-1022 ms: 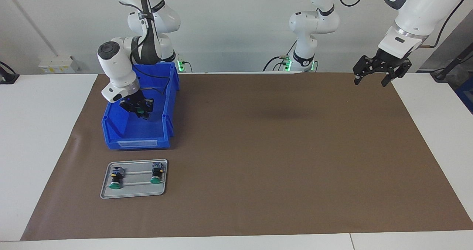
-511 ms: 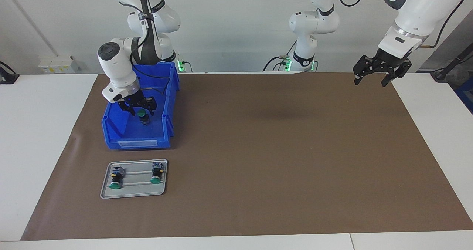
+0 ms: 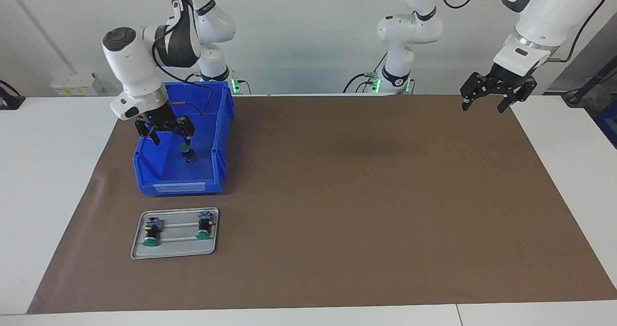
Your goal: Place and press button with both arms
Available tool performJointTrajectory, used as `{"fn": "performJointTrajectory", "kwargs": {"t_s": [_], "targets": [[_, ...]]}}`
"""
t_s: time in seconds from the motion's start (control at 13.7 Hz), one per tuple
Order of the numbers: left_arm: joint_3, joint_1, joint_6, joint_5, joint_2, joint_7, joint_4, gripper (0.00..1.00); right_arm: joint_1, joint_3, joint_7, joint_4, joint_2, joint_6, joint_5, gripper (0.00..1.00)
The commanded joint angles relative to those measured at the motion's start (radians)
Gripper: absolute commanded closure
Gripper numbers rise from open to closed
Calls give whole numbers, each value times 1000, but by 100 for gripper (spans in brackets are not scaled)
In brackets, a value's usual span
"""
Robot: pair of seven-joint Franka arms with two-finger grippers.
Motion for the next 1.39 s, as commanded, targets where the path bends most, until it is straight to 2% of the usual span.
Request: {"fn": "performJointTrajectory", "kwargs": {"t_s": [0.0,0.44,0.51,0.58,0.88,1.31], "targets": [[-8,8,8,15,-27,-11,-28,0,-4,6,22,185,26,-171,23,1],[-8,8,8,15,-27,-11,-28,0,-57,6,13,581,110,-501,-17,0],[-8,8,8,15,-27,-11,-28,0,-60,4,13,662,145,-567,-22,0],[-8,8,8,15,-27,-11,-28,0,-61,4,16,696,170,-586,-23,1],[-8,8,8,15,-27,-11,-28,0,-63,4,21,634,150,-586,-17,0],[-8,8,8,15,-27,-11,-28,0,-51,3,15,624,144,-586,-9,0]]}}
